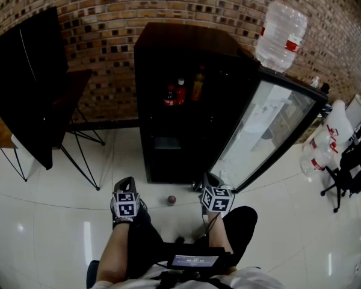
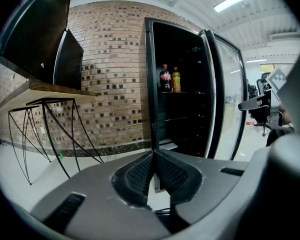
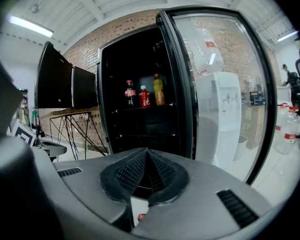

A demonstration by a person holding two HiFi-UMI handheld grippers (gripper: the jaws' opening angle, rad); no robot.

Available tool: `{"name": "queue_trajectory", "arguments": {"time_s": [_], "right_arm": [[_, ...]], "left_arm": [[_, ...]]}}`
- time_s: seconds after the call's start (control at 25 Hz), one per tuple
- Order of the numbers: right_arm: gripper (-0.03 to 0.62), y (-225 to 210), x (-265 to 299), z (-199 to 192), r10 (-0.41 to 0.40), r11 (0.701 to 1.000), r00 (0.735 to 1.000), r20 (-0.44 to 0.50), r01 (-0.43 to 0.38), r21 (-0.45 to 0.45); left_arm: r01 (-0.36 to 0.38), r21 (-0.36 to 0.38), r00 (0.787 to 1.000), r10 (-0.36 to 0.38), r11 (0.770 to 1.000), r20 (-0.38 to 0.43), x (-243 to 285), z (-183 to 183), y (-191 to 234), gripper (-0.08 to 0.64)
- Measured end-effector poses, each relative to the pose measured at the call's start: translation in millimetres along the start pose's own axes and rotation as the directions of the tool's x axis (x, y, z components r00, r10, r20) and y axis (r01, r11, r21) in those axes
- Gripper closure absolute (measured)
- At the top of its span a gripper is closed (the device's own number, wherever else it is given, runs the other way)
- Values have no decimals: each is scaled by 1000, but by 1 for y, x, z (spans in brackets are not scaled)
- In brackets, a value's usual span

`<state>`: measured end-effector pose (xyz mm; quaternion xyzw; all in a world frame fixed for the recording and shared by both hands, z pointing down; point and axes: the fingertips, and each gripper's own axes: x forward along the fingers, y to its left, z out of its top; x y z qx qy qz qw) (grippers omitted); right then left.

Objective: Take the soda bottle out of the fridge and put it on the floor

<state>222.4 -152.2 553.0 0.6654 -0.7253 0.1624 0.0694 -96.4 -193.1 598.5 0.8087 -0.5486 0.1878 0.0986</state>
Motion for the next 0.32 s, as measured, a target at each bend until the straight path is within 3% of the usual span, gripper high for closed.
{"name": "queue_trajectory", "arguments": {"time_s": [0.32], "right_arm": [[581,1,1,1,8,1000,1000,1,-8,-2]], "left_arm": [[-2,-1,1000,2,1000,3,0,2,-1,559]]}}
